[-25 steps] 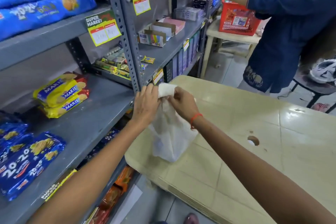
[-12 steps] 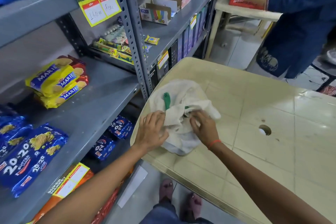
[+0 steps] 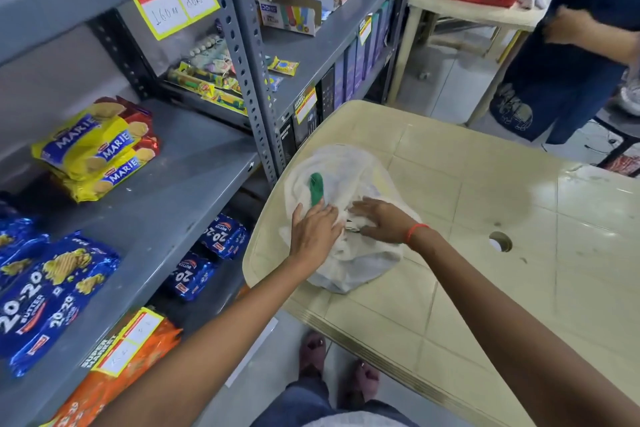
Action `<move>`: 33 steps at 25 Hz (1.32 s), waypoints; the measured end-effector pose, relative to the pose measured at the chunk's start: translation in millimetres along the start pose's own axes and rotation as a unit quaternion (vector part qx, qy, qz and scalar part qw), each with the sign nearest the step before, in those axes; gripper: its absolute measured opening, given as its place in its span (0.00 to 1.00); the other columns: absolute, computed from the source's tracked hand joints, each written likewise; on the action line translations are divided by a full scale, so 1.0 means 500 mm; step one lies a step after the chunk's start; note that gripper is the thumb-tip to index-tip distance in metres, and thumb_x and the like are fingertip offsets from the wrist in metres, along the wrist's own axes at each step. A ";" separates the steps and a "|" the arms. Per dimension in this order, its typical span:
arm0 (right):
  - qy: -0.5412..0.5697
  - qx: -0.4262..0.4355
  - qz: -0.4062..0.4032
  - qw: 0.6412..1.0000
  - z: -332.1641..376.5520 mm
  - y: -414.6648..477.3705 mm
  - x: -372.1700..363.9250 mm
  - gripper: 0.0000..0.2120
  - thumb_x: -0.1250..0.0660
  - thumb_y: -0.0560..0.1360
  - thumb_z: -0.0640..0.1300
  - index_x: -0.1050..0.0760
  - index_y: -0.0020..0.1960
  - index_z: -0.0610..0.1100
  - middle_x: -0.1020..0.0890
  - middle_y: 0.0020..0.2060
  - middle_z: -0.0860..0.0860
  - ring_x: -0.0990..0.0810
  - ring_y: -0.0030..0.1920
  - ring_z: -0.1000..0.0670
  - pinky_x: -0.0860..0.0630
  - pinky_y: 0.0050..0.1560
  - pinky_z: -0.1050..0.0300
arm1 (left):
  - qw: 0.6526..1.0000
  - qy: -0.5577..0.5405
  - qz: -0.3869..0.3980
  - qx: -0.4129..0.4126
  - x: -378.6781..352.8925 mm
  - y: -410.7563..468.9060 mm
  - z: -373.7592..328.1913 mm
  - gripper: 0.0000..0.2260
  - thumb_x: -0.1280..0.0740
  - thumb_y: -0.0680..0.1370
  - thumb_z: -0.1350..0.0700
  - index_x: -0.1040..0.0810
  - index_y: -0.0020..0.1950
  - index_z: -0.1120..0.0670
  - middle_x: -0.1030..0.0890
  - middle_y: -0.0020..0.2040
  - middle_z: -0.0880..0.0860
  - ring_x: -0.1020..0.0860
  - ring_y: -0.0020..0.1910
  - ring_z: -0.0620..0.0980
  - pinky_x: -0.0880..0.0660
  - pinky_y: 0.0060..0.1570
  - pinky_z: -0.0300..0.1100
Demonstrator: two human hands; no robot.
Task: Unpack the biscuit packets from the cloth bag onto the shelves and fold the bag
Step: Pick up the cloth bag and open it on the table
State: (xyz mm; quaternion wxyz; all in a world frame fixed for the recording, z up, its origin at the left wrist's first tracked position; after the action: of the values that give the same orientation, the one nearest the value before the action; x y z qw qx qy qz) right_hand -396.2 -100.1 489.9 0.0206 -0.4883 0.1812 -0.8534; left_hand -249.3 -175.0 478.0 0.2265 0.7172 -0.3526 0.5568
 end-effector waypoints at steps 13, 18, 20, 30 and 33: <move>0.091 -0.198 -0.218 0.951 -0.135 -0.044 0.017 0.18 0.34 0.75 0.43 0.24 0.63 0.40 0.22 0.63 0.41 0.24 0.64 0.42 0.30 0.63 0.55 | 0.989 -0.016 -0.088 0.118 0.032 -0.062 0.106 0.17 0.42 0.80 0.52 0.26 0.67 0.56 0.25 0.68 0.53 0.30 0.70 0.46 0.49 0.74 0.48; -0.026 0.016 -0.133 0.991 -0.029 0.023 0.000 0.30 0.35 0.74 0.50 0.36 0.72 0.39 0.35 0.73 0.44 0.41 0.76 0.46 0.47 0.75 0.52 | 0.992 -0.040 -0.087 0.080 0.041 -0.006 0.037 0.30 0.43 0.77 0.37 0.35 0.73 0.53 0.34 0.74 0.49 0.41 0.76 0.44 0.52 0.75 0.50; -0.086 0.038 -0.106 0.990 -0.019 0.045 -0.010 0.21 0.38 0.78 0.45 0.31 0.68 0.39 0.31 0.71 0.44 0.39 0.75 0.45 0.48 0.75 0.50 | 0.996 -0.016 -0.055 0.062 0.037 0.018 0.025 0.27 0.41 0.77 0.39 0.32 0.71 0.52 0.32 0.74 0.49 0.42 0.76 0.45 0.54 0.75 0.50; 0.114 -0.246 -0.294 0.917 -0.158 -0.022 0.060 0.15 0.36 0.76 0.46 0.22 0.59 0.39 0.18 0.57 0.38 0.21 0.57 0.38 0.27 0.56 0.50 | 0.965 -0.034 -0.118 0.232 0.040 -0.042 0.165 0.17 0.34 0.76 0.53 0.24 0.63 0.56 0.22 0.65 0.59 0.20 0.58 0.53 0.47 0.76 0.51; 0.097 -0.133 -0.322 0.932 -0.073 -0.010 0.051 0.19 0.34 0.75 0.47 0.25 0.62 0.40 0.19 0.59 0.41 0.21 0.58 0.40 0.27 0.58 0.52 | 0.978 -0.042 -0.159 0.125 0.051 -0.020 0.119 0.25 0.37 0.78 0.49 0.36 0.72 0.56 0.33 0.73 0.51 0.36 0.74 0.49 0.51 0.75 0.51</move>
State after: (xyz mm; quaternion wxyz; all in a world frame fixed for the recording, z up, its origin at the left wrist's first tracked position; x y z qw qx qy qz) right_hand -439.5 -90.4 495.5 -0.3385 -0.4333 0.1273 -0.8255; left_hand -200.3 -217.4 486.6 0.2055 0.8095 -0.1708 0.5228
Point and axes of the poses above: each hand's wrist, its own y-axis towards the middle knuckle, its own x-axis out of the back of the hand, z = x × y, the point moved 2 cm from there along y, towards the middle knuckle
